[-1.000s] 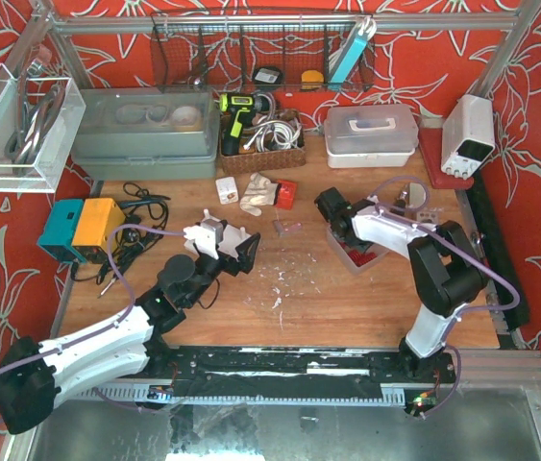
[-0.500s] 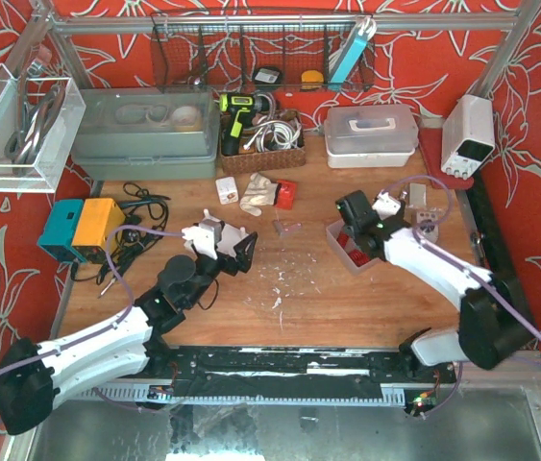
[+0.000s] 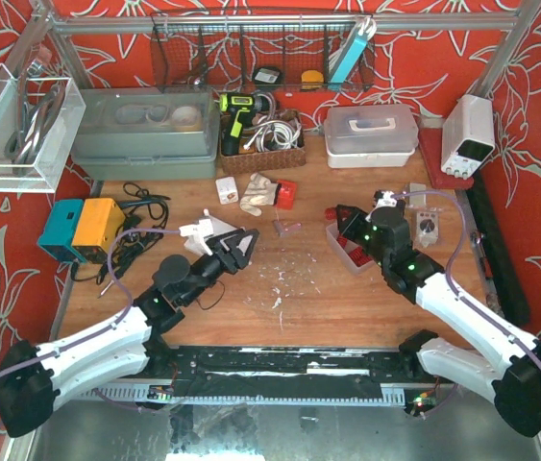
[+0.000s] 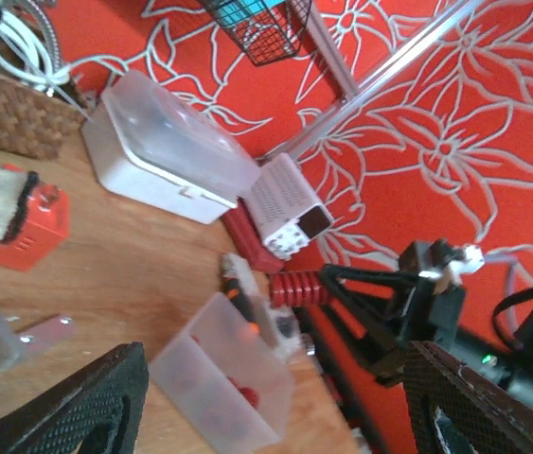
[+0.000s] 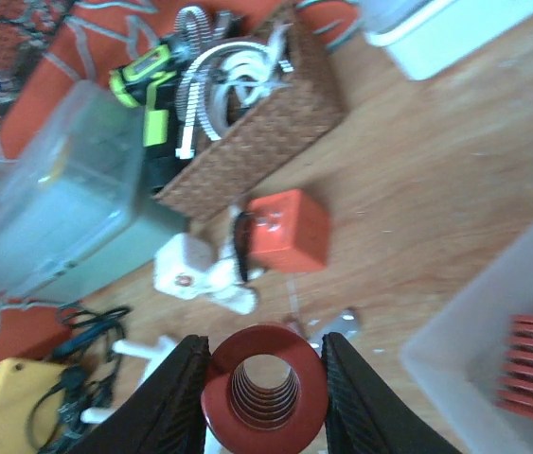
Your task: Install the large spring
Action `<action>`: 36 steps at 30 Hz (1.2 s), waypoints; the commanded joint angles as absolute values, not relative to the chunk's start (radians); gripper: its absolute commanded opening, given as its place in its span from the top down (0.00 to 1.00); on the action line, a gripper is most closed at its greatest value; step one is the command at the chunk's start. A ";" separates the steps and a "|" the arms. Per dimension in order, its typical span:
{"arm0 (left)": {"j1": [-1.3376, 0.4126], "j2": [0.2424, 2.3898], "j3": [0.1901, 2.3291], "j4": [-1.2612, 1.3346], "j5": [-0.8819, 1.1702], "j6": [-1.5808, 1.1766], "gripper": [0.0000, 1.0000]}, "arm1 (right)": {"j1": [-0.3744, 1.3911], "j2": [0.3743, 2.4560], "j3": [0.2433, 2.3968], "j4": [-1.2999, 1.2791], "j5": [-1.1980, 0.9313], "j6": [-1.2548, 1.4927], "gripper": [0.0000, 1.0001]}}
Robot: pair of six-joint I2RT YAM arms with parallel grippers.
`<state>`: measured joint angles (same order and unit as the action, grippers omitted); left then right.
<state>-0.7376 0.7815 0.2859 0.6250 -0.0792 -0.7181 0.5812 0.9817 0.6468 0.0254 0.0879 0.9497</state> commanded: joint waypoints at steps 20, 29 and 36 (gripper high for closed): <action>-0.611 0.867 0.414 0.821 0.417 -0.611 0.21 | 0.644 1.004 0.683 0.522 -0.428 0.614 1.00; -0.500 0.981 0.340 1.227 0.610 -0.610 0.23 | 0.643 1.075 0.713 0.639 -0.550 0.612 1.00; -0.488 1.032 0.351 1.231 0.673 -0.505 0.22 | 0.652 1.088 0.742 0.659 -0.661 0.608 1.00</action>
<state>-0.4980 1.0279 0.3382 1.1419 0.6018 -0.5980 0.6415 1.1019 0.6945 0.5701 -0.5720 0.6289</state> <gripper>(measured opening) 0.773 0.333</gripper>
